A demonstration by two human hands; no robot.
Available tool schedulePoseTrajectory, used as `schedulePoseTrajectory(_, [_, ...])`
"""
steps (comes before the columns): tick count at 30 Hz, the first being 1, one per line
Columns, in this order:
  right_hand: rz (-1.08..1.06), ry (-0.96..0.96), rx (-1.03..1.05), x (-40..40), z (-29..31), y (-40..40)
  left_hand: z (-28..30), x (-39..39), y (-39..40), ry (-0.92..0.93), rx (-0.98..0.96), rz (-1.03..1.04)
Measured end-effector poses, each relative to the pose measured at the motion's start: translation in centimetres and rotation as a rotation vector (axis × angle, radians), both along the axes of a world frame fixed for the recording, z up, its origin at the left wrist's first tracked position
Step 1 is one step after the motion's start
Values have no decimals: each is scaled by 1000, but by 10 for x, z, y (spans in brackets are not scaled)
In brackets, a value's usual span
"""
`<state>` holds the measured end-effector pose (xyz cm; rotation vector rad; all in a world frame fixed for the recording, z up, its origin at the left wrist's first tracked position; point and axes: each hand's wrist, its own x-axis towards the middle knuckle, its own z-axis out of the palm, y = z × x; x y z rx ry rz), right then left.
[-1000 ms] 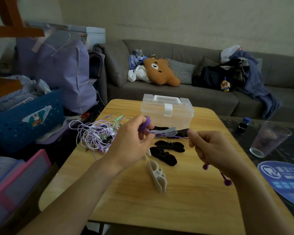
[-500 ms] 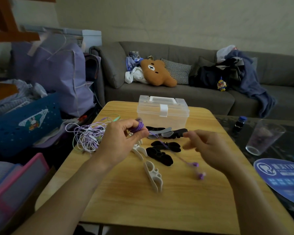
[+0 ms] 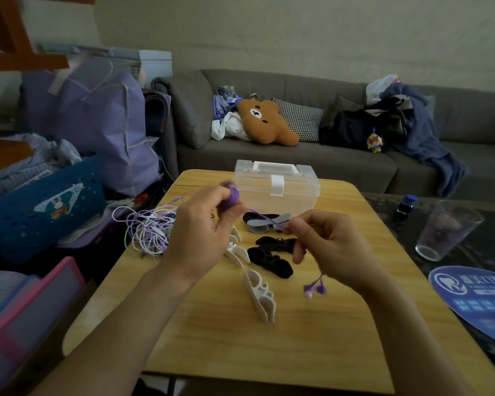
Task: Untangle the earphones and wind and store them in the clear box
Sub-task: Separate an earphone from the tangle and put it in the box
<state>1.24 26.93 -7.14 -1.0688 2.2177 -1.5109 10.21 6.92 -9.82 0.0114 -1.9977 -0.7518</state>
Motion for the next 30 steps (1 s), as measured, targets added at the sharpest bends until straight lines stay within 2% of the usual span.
schedulePoseTrajectory(3, [12, -43, -59, -3, 8, 17, 0, 2, -11, -10, 38, 52])
schedulePoseTrajectory(6, [46, 5, -67, -7, 9, 26, -6, -1, -13, -128, -23, 25])
schedulePoseTrajectory(8, [-26, 19, -186, -10, 6, 27, -10, -4, -13, -238, -68, 26])
schedulePoseTrajectory(13, [-216, 53, -397, -16, 0, 26, -11, 0, -9, -567, -40, -157])
schedulePoseTrajectory(17, [-274, -71, -520, -16, -7, 23, -3, 4, -2, -683, 63, -251])
schedulePoseTrajectory(19, [-333, -137, -494, -17, -12, 19, 0, 7, 5, -667, 312, -436])
schedulePoseTrajectory(20, [-355, -162, -453, -17, -14, 16, 2, 8, 9, -630, 521, -539])
schedulePoseTrajectory(22, [-359, -149, -285, -18, -19, 11, 9, 7, 13, -491, 924, -691])
schedulePoseTrajectory(24, [-276, -49, -48, -17, -24, 5, 13, 6, 12, -332, 1147, -750])
schedulePoseTrajectory(26, [-93, 13, 111, -11, -24, -2, 13, 3, 8, -268, 1164, -752])
schedulePoseTrajectory(28, [124, -10, 151, 0, -23, -11, 10, 2, 8, -311, 1077, -683])
schedulePoseTrajectory(30, [209, 4, 140, 9, -25, -18, 7, 1, 14, -383, 975, -596])
